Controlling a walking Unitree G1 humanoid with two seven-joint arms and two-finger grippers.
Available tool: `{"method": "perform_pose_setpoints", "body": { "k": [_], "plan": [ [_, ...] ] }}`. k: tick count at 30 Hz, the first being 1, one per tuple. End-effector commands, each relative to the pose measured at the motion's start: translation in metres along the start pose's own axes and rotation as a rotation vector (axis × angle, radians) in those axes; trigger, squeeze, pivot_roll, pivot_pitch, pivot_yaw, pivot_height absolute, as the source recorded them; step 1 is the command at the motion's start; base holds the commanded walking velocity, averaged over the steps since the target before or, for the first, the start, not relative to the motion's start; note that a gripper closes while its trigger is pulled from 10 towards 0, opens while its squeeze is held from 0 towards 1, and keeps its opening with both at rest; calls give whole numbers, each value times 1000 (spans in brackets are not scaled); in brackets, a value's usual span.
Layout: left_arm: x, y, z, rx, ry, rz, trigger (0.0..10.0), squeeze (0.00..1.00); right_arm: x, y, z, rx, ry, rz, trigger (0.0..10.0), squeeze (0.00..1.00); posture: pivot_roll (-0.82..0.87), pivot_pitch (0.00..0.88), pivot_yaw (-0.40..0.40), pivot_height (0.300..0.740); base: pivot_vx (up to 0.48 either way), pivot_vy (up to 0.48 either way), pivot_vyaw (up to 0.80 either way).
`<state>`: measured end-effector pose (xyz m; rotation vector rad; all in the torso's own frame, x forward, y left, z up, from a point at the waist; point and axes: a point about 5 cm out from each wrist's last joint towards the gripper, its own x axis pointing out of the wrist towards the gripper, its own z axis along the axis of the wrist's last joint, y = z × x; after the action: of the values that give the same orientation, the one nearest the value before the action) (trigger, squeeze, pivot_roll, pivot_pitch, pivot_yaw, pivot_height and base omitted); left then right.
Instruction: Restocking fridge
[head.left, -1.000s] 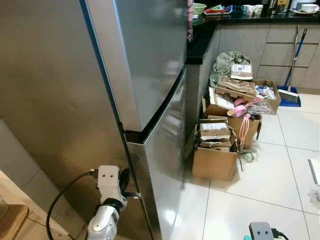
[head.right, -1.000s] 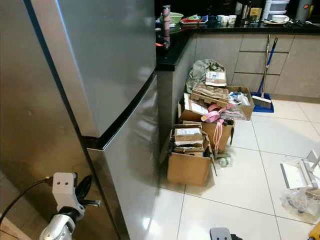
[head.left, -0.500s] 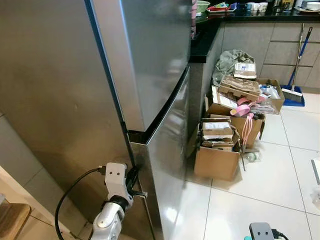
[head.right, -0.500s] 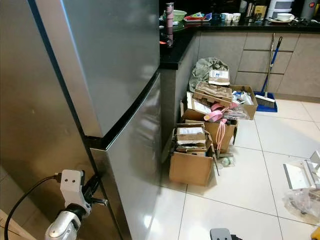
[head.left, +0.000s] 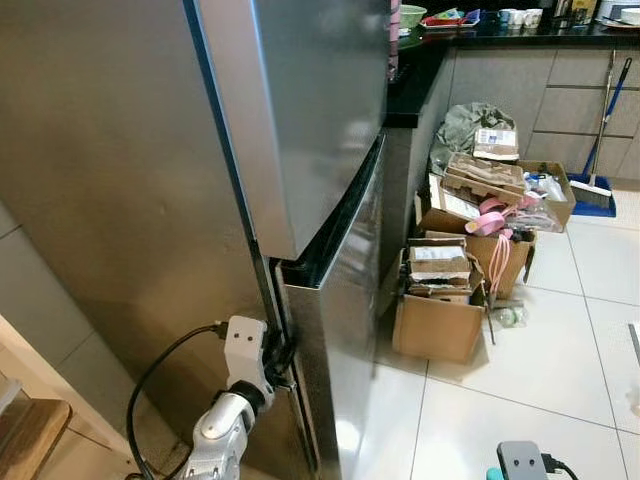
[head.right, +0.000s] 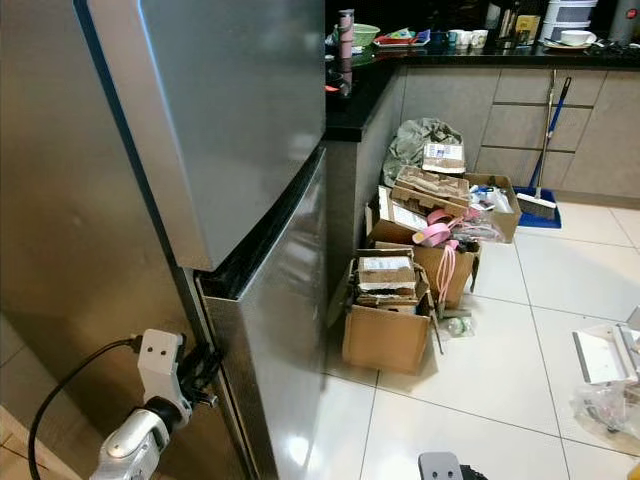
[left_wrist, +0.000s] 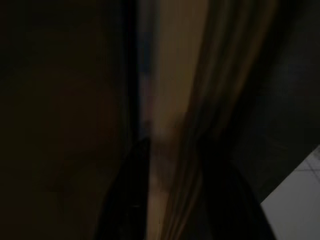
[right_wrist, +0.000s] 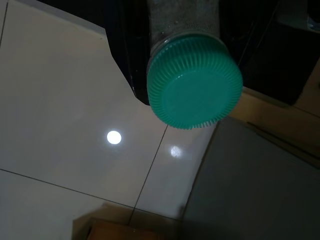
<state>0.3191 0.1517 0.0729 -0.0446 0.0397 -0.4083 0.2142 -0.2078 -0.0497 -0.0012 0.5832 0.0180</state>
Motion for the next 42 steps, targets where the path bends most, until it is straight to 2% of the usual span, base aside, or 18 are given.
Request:
{"method": "perform_pose_setpoints", "body": {
  "k": [1, 5, 6, 7, 8, 9, 10, 11, 14, 15, 18, 22, 35, 37, 38, 39, 40, 42],
  "plan": [
    [8, -6, 3, 19, 18, -42, 10000, 1000, -2, 2, -5, 11, 18, 0, 10000, 0, -80, 127, 57, 740, 0, 0, 0],
    [20, -30, 7, -5, 9, -169, 10000, 1000, -5, 0, -13, 11, 45, -2, 10000, 0, -78, 130, 55, 740, 0, 0, 0],
    [20, -30, 7, -5, 9, -169, 10000, 1000, -5, 0, -13, 11, 45, -2, 10000, 0, -78, 130, 55, 740, 0, 0, 0],
    [24, -41, 9, -22, 2, -237, 10000, 1000, -7, -1, -16, 10, 61, -1, 10000, 0, -76, 130, 53, 740, 0, 0, 0],
    [26, -61, 12, -70, -1, -374, 10000, 1000, -8, -1, -19, 7, 73, 1, 10000, 0, -74, 130, 52, 740, 0, 0, 0],
    [26, -61, 12, -70, -1, -374, 10000, 1000, -8, -1, -19, 7, 73, 1, 10000, 0, -74, 130, 52, 740, 0, 0, 0],
    [27, -81, 15, -104, -4, -507, 10000, 1000, -9, -1, -21, 6, 80, 2, 10000, 0, -74, 130, 52, 740, 0, 0, 0],
    [27, -81, 15, -104, -4, -507, 10000, 1000, -9, -1, -21, 6, 80, 2, 10000, 0, -74, 130, 52, 740, 0, 0, 0],
    [26, -141, 33, -198, -45, -848, 10000, 1000, -9, 0, -22, 8, 81, 4, 10000, 0, -75, 132, 57, 740, 0, 0, 0],
    [26, -141, 33, -198, -45, -848, 10000, 1000, -9, 0, -22, 8, 81, 4, 10000, 0, -75, 132, 57, 740, 0, 0, 0],
    [25, -165, 43, -226, -68, -968, 10000, 1000, -9, 1, -22, 12, 81, 4, 10000, 0, -78, 133, 61, 740, 0, 0, 0],
    [24, -179, 49, -238, -77, -1035, 10000, 1000, -9, 3, -22, 18, 81, 5, 10000, 0, -78, 132, 65, 740, 0, 0, 0],
    [17, -159, 47, -219, -42, -985, 10000, 1000, -9, 3, -26, 21, 111, 3, 10000, 0, -71, 130, 61, 740, 0, 0, 0],
    [19, -152, 40, -176, -4, -924, 10000, 1000, -9, 3, -26, 22, 114, 2, 10000, 0, -72, 129, 66, 740, 0, 0, 0],
    [20, -139, 25, -108, 72, -811, 10000, 1000, -9, 3, -26, 24, 114, 0, 10000, 0, -73, 128, 70, 740, 0, 0, 0],
    [20, -123, 5, -33, 181, -674, 10000, 90, -9, 3, -26, 27, 114, -3, 10000, 0, -76, 126, 77, 740, 0, 0, 0],
    [19, -111, -7, 19, 253, -586, 10000, 0, -9, 3, -26, 29, 114, -5, 10000, 0, -76, 126, 77, 740, 0, 0, 0],
    [-6, -61, -48, 41, 440, -268, 10000, 0, -9, 3, -26, 33, 111, -9, 10000, 0, -83, 126, 85, 740, 0, 0, 0]
  ]
}}
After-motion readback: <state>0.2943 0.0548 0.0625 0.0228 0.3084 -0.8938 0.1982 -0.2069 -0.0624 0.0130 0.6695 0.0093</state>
